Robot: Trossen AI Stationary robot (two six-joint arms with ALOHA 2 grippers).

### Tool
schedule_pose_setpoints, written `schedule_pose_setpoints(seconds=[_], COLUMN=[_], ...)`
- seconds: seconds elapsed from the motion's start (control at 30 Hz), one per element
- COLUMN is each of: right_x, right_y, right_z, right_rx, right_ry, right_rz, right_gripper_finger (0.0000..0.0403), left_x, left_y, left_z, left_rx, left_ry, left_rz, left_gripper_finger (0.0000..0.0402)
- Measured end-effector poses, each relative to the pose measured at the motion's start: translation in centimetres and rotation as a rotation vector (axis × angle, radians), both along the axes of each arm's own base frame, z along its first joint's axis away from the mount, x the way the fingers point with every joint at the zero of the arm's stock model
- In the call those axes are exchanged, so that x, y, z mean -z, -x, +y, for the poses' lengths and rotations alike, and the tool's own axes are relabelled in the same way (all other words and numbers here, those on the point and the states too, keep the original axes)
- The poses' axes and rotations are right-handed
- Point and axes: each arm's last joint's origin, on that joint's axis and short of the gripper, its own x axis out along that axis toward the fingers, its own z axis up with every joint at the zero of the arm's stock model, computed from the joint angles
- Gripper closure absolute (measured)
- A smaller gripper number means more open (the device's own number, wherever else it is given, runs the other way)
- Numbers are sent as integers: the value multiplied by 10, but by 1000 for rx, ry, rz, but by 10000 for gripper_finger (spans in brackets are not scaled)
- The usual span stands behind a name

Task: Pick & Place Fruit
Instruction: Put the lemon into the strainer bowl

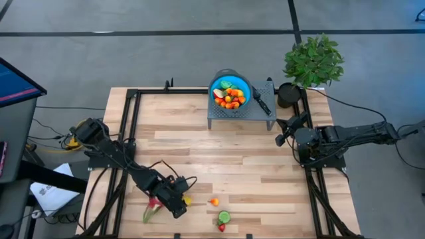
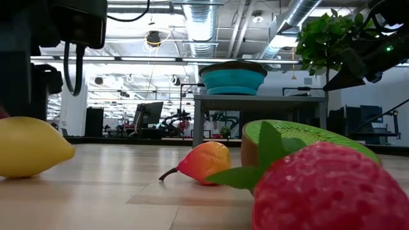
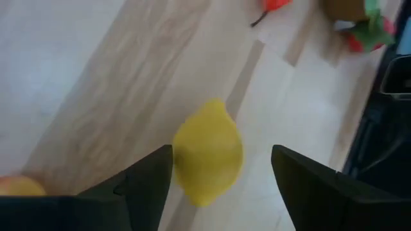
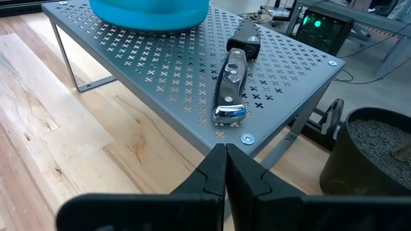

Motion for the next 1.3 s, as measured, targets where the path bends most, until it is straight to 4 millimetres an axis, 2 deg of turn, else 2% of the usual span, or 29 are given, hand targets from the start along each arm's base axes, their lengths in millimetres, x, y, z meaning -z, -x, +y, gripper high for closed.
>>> schedule_pose_setpoints(seconds=[0.37, 0.87, 1.3], right_x=[0, 0, 0], right_y=[0, 0, 0], right_z=[0, 0, 0], right_rx=[0, 0, 0], right_ry=[0, 0, 0], right_rz=[0, 0, 0], right_gripper_finger=[403, 403, 403], left_x=[13, 12, 12], left_y=[7, -1, -7], left_z=[5, 15, 24], left_rx=[0, -69, -61], left_ry=[-12, -55, -77], left_rz=[15, -27, -39], left_gripper_finger=[145, 145, 145])
